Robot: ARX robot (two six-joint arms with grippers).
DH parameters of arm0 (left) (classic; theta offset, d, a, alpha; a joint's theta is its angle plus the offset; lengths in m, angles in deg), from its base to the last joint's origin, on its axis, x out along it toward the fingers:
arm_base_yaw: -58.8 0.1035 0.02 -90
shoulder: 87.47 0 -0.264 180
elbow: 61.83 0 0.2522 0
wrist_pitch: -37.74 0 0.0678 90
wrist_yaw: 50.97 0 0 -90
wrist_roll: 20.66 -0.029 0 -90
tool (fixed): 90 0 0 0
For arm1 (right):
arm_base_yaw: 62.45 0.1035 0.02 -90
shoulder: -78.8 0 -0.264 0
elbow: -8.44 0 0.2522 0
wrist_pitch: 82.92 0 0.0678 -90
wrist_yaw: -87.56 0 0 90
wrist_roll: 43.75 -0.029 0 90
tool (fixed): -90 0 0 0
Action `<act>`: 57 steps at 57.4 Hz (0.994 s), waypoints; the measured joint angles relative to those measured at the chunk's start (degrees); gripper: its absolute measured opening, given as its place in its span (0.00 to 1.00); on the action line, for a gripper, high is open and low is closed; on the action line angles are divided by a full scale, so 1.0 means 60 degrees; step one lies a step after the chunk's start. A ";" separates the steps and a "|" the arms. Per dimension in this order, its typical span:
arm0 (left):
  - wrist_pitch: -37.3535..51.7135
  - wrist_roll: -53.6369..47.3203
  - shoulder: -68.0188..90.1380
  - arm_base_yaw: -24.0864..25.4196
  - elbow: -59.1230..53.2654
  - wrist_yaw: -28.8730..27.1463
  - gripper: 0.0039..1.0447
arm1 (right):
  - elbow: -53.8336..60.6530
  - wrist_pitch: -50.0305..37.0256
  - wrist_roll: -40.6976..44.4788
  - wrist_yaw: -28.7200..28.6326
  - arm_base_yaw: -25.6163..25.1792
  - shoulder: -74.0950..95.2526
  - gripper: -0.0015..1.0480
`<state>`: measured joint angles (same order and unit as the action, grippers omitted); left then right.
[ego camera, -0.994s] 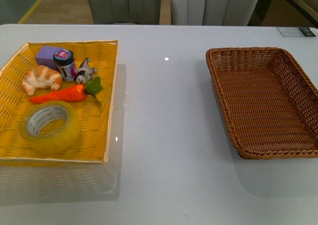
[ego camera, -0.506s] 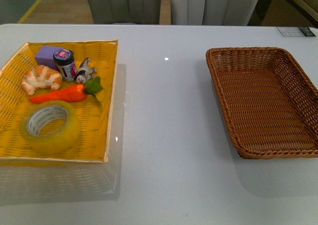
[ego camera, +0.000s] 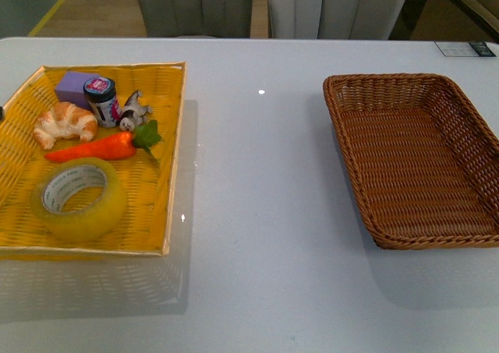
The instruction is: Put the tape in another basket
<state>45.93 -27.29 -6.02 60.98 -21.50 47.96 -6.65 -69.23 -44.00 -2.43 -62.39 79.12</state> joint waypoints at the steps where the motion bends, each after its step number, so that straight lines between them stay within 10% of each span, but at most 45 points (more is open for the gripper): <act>1: 0.0117 0.0000 0.0412 0.0018 0.0138 -0.0025 0.92 | 0.0000 0.0000 0.0000 -0.0004 0.0000 0.0000 0.91; 51: 0.0692 0.0080 0.7734 0.0430 0.3621 -0.0463 0.92 | 0.0000 0.0000 0.0000 -0.0004 0.0000 0.0000 0.91; 57: 0.0692 0.0080 0.7894 0.0474 0.3679 -0.0506 0.78 | 0.0000 0.0000 0.0000 -0.0004 0.0000 0.0000 0.91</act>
<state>50.08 -26.81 41.34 63.82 0.57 44.92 -6.65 -69.23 -44.00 -2.45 -62.39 79.12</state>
